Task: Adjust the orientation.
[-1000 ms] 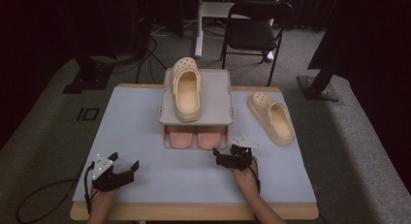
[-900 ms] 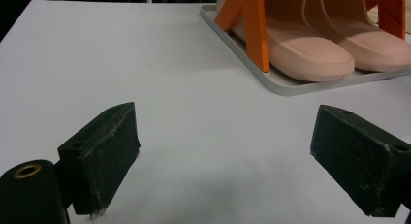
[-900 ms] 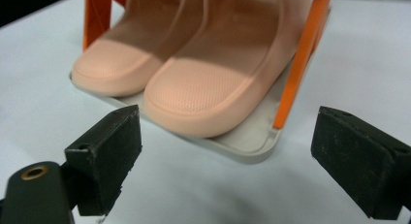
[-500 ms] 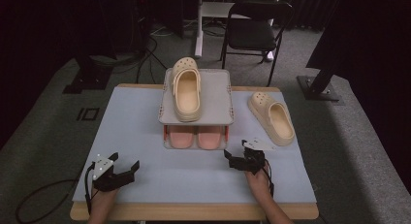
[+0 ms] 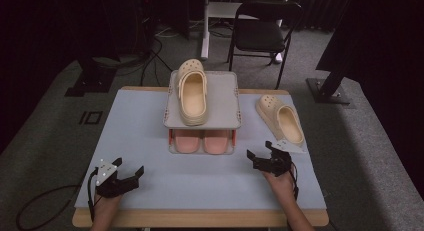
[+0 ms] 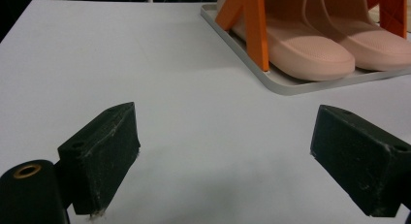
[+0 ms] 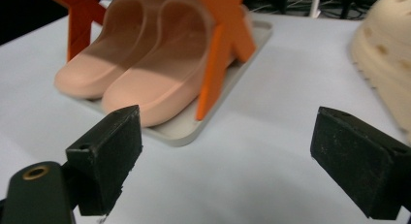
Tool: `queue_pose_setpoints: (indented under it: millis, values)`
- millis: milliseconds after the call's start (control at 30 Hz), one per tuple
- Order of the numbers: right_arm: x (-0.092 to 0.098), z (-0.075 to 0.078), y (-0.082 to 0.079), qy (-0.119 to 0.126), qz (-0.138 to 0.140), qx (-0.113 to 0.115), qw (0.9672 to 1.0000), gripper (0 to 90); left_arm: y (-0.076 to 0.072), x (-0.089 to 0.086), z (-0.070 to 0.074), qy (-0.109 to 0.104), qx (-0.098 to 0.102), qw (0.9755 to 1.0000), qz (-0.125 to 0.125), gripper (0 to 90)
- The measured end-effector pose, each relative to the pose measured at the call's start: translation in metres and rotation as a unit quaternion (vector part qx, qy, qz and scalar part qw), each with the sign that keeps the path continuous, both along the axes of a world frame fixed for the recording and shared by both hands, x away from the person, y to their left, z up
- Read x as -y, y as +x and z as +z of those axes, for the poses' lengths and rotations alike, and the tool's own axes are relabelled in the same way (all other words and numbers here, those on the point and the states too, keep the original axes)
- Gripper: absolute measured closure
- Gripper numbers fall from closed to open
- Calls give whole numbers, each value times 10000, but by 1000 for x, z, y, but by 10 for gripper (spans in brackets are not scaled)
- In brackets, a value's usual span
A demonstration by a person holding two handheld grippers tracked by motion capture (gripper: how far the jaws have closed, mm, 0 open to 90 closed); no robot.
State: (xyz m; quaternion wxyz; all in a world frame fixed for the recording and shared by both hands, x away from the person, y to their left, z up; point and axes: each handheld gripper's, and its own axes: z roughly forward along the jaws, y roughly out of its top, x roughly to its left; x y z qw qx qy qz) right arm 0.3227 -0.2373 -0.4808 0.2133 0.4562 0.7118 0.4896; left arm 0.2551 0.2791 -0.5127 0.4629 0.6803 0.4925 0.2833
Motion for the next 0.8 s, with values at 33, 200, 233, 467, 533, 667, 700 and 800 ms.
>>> queue_pose_setpoints:
  millis: [33,200,233,467,533,667,700,800]
  values:
    - [3,1,1,-29,-48,29,10000,112,0,0,0,6,4,10000,0,99]
    - [23,4,8,-53,-239,107,9996,129,0,2,-1,19,0,10000,-17,99]
    - [26,4,10,-61,-291,119,9995,129,0,2,-1,25,-6,10000,-19,99]
    - [50,5,23,-21,-698,111,9975,138,1,2,-1,48,-15,10000,-46,99]
    - [55,6,28,-54,-764,87,9970,138,1,3,-2,41,-15,10000,-45,99]
    - [63,8,39,-75,-836,36,9965,142,1,3,-2,49,-19,10000,-56,99]
    - [64,8,42,-55,-863,7,9963,143,1,3,-2,57,-20,10000,-55,99]
    - [69,8,50,1,-929,-41,9957,143,1,3,-2,58,-23,10000,-57,99]
